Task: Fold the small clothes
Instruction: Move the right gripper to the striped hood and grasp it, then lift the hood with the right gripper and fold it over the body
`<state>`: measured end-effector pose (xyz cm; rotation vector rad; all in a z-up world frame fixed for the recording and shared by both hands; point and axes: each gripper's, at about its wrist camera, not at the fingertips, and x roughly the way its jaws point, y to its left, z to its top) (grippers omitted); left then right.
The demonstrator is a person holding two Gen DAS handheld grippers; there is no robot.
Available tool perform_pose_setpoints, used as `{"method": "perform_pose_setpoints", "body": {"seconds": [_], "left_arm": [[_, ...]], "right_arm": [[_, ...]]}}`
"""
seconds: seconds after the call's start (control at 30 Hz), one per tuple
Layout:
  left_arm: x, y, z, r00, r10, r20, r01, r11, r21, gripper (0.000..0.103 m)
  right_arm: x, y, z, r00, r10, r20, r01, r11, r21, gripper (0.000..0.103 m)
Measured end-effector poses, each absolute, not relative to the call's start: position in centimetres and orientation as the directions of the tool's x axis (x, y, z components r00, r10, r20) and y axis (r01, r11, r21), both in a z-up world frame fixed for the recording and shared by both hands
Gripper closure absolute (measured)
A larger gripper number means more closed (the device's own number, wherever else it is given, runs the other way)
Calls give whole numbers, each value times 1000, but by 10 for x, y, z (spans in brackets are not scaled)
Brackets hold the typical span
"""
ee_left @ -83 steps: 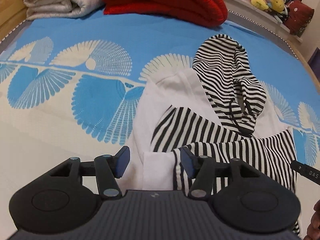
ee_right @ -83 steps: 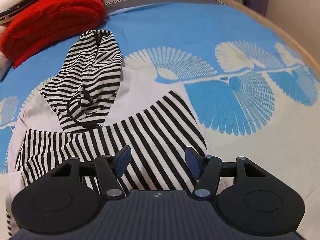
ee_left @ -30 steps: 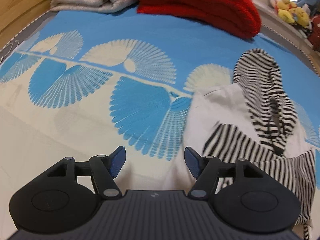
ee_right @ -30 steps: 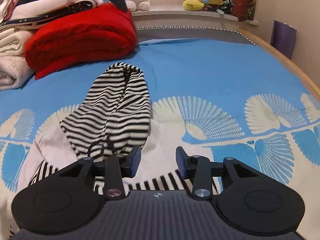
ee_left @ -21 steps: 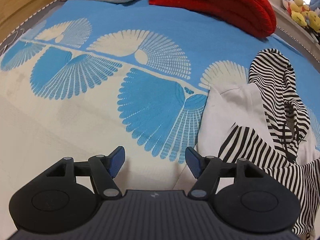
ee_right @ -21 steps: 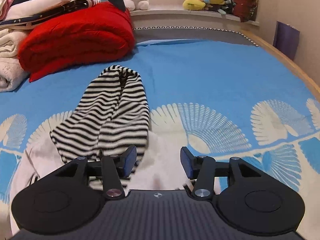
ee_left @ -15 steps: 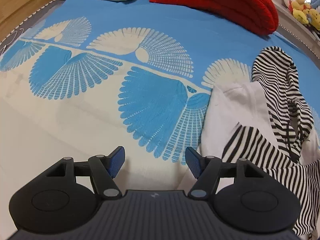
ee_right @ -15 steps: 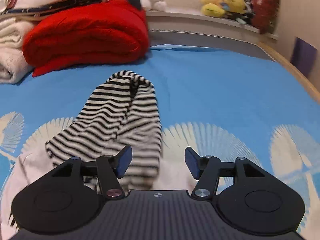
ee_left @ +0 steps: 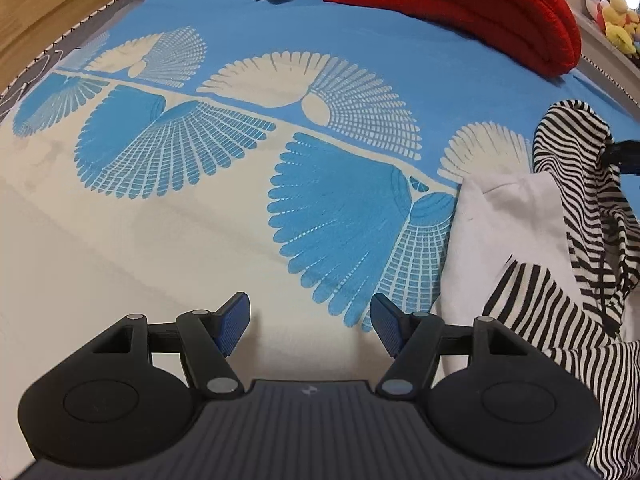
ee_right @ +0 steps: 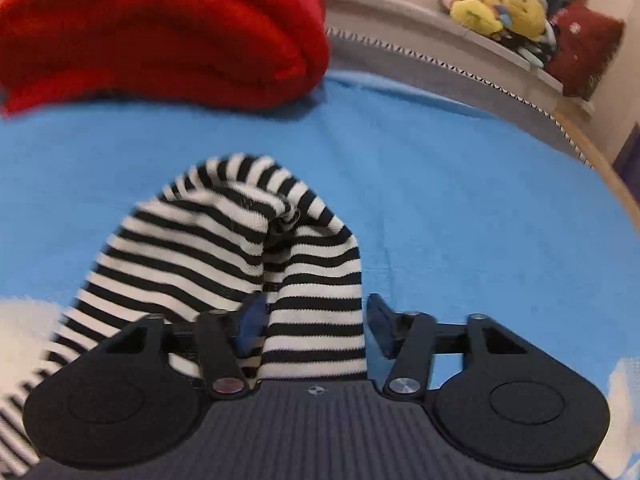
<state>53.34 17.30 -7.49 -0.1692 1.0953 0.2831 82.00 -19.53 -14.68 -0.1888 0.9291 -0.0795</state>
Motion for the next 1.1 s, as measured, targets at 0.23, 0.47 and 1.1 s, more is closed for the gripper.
{"method": "perform_pose_setpoints", "body": {"seconds": [0.23, 0.47, 1.1], "left_arm": [[531, 174, -63, 446, 137, -885, -315, 949, -12, 31], [523, 171, -41, 471, 114, -875, -311, 950, -44, 31], [496, 125, -19, 484, 59, -873, -254, 964, -76, 31]], "right_arm": [[802, -209, -113, 585, -90, -806, 26, 995, -93, 99], [627, -213, 3, 732, 149, -665, -163, 986, 41, 99], [426, -312, -46, 608, 238, -757, 205, 875, 439, 43]]}}
